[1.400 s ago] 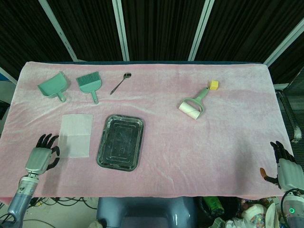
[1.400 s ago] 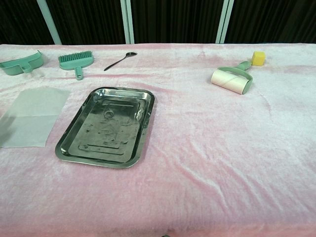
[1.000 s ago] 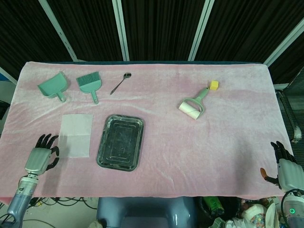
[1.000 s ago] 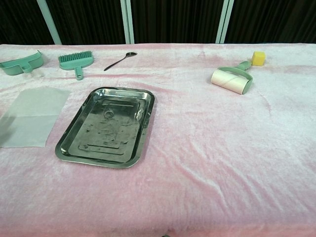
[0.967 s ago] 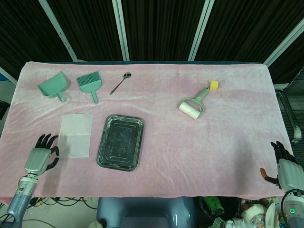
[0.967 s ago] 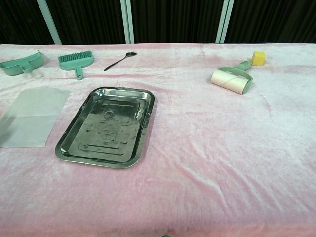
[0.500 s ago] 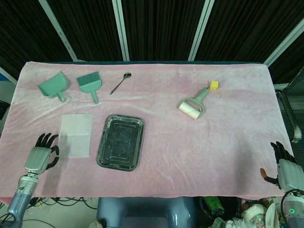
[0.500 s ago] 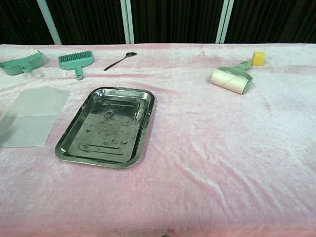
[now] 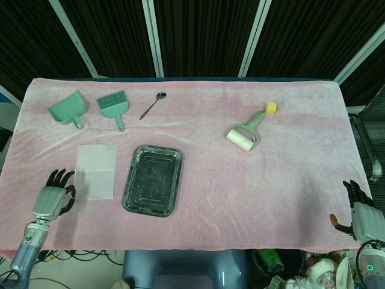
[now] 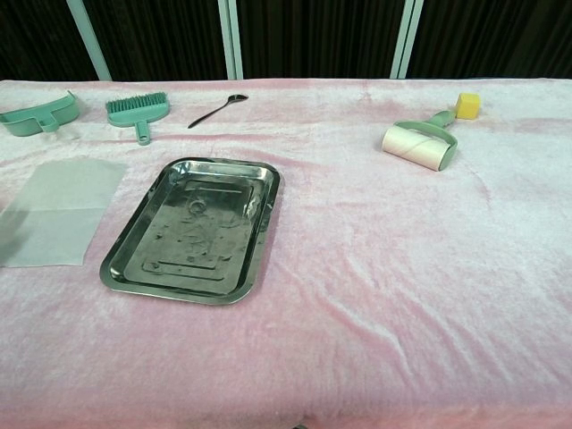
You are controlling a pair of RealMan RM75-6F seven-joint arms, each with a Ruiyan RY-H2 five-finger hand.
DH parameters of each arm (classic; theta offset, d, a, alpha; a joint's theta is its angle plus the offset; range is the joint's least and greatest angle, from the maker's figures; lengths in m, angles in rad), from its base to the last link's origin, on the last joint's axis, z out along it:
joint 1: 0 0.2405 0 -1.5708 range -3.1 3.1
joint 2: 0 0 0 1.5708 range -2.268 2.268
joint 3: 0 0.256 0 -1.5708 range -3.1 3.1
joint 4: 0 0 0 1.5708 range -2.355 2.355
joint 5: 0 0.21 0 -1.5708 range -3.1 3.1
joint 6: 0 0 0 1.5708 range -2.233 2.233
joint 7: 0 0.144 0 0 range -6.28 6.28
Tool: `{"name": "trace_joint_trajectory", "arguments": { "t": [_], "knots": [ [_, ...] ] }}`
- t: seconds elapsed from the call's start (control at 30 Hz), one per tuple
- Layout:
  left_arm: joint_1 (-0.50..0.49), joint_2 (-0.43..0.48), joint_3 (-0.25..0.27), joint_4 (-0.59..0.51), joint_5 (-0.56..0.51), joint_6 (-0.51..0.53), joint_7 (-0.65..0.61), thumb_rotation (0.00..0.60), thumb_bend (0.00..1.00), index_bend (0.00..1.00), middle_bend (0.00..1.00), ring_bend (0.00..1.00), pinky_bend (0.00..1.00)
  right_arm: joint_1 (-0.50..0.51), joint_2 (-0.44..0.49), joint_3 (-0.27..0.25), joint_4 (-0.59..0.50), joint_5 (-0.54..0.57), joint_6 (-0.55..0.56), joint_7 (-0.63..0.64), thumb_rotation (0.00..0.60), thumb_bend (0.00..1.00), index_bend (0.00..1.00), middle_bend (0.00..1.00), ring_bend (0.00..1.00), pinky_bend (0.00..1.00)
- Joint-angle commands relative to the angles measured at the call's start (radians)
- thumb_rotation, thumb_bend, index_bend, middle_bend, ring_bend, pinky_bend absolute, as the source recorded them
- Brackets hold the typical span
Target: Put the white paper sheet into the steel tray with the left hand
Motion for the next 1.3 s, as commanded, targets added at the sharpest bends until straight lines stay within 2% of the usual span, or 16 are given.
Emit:
{"name": "trace_joint_trajectory", "arguments": {
  "t": [0.03, 0.17, 0.57, 0.73, 0.9, 1.0, 1.13, 1.3],
  "knots": [
    [-0.001, 0.000, -0.001, -0.002, 0.000, 0.000, 0.002, 0.600, 0.45, 0.61, 0.14, 0.00, 0.00, 0.001, 0.001, 0.000, -0.002, 0.002, -0.003, 0.000, 0.600, 0.27, 0.06, 0.02, 0.10, 0.16],
    [-0.001, 0.002, -0.006, -0.006, -0.006, 0.000, 0.006, 0.600, 0.48, 0.62, 0.15, 0.00, 0.00, 0.002, 0.002, -0.001, -0.004, 0.003, -0.005, -0.002, 0.600, 0.27, 0.06, 0.02, 0.10, 0.16],
    [0.000, 0.022, -0.036, -0.036, -0.029, 0.020, -0.038, 0.600, 0.48, 0.62, 0.15, 0.00, 0.00, 0.002, 0.003, -0.001, -0.004, 0.006, -0.005, -0.003, 0.600, 0.27, 0.06, 0.02, 0.10, 0.16],
    [-0.039, 0.046, -0.089, -0.103, -0.057, 0.016, -0.113, 0.600, 0.48, 0.62, 0.15, 0.00, 0.00, 0.003, 0.003, -0.003, -0.004, 0.006, -0.005, -0.005, 0.600, 0.27, 0.06, 0.02, 0.10, 0.16],
    [-0.097, 0.091, -0.172, -0.223, -0.088, 0.034, -0.151, 0.600, 0.47, 0.62, 0.15, 0.00, 0.00, 0.003, 0.003, -0.003, -0.005, 0.007, -0.005, -0.006, 0.600, 0.27, 0.06, 0.02, 0.10, 0.16],
    [-0.136, 0.114, -0.224, -0.294, -0.097, 0.063, -0.120, 0.600, 0.47, 0.62, 0.15, 0.00, 0.00, 0.004, 0.003, -0.004, -0.005, 0.008, -0.007, -0.008, 0.600, 0.27, 0.06, 0.02, 0.10, 0.16],
    [-0.177, 0.142, -0.266, -0.376, -0.091, 0.086, -0.098, 0.600, 0.47, 0.62, 0.15, 0.00, 0.00, 0.004, 0.003, -0.004, -0.005, 0.010, -0.006, -0.009, 0.600, 0.27, 0.06, 0.02, 0.10, 0.16],
    [-0.244, 0.205, -0.325, -0.523, -0.091, 0.078, 0.006, 0.600, 0.47, 0.62, 0.15, 0.00, 0.00, 0.005, 0.002, -0.005, -0.006, 0.010, -0.007, -0.012, 0.600, 0.27, 0.06, 0.02, 0.10, 0.16]
  ]
}}
